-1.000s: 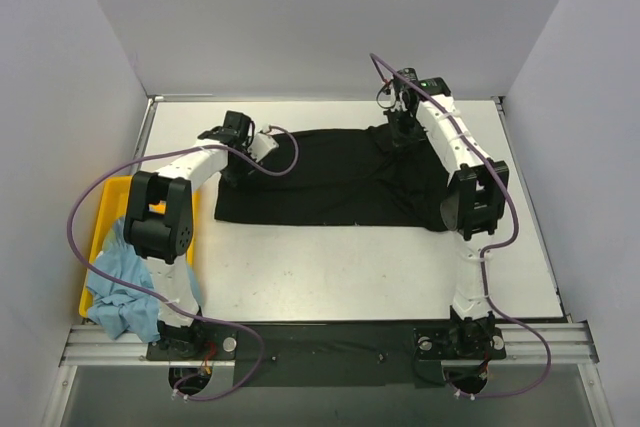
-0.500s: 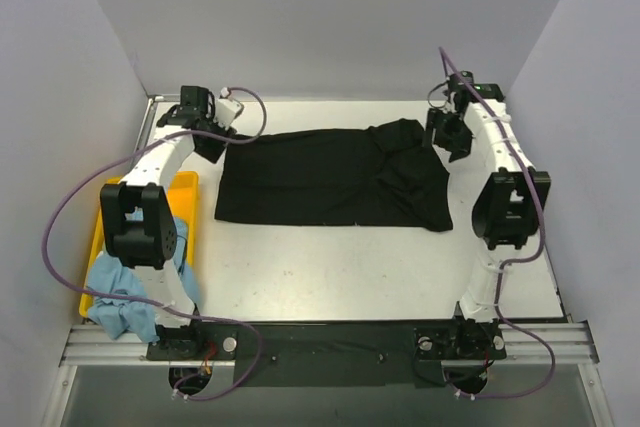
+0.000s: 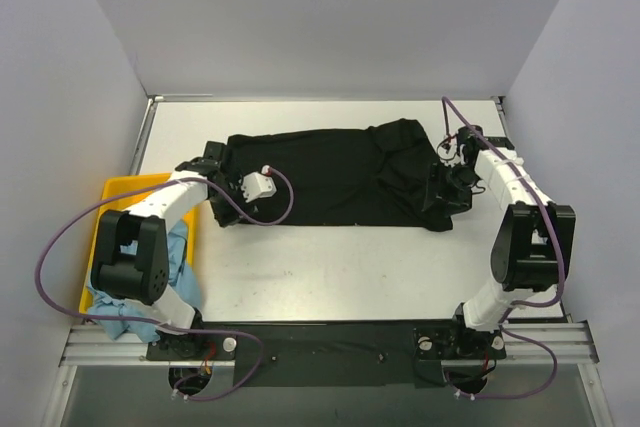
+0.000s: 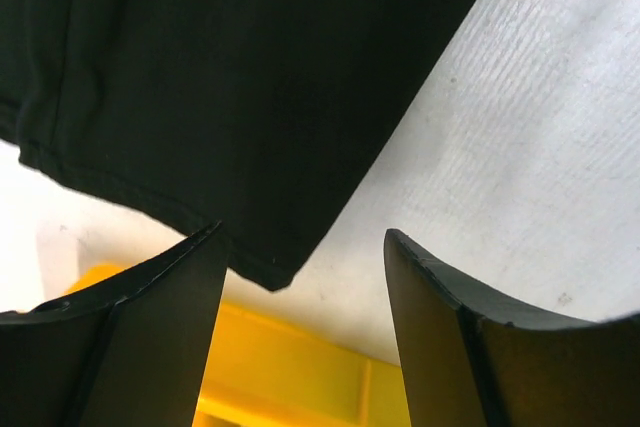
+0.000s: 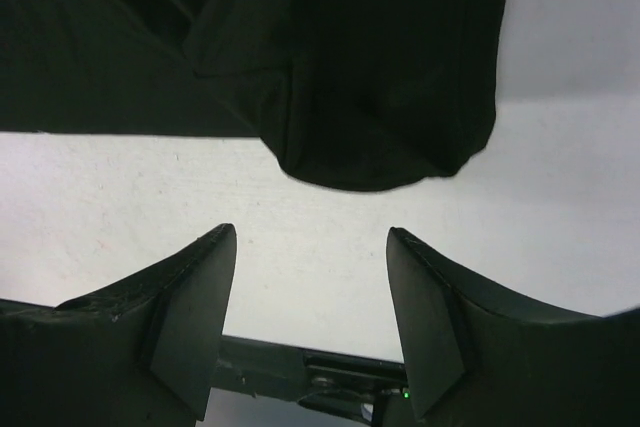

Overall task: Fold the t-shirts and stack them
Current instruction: Fold the flattened tshirt in 1/3 of the way

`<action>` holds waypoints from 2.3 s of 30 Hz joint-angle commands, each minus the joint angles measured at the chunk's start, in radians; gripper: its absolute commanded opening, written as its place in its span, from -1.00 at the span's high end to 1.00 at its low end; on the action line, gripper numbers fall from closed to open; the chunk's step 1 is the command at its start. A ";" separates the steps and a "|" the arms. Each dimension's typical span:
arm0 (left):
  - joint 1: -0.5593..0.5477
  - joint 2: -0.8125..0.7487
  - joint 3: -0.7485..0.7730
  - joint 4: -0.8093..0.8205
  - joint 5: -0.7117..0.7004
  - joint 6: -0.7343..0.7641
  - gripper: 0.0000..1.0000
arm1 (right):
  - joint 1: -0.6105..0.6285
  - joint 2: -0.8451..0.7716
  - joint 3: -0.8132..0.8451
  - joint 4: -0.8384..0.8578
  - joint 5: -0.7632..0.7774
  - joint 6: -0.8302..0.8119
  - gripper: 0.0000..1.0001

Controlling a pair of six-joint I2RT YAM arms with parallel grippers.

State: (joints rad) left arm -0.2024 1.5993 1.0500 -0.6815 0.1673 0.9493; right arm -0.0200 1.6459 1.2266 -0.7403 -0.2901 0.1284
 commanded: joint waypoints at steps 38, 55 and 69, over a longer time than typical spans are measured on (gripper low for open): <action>-0.031 -0.076 -0.099 0.033 -0.075 0.017 1.00 | -0.187 -0.006 0.007 0.032 0.164 0.240 -0.04; -0.037 -0.088 -0.094 0.036 -0.083 -0.010 1.00 | -0.142 -0.068 -0.372 0.331 -0.024 0.395 -0.08; -0.035 -0.170 -0.097 -0.190 -0.032 0.063 1.00 | -0.333 -0.121 -0.444 0.279 -0.056 0.427 1.00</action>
State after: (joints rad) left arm -0.2348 1.4914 0.9226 -0.7132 0.0784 0.9646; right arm -0.2932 1.6150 0.8272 -0.3817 -0.3527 0.5499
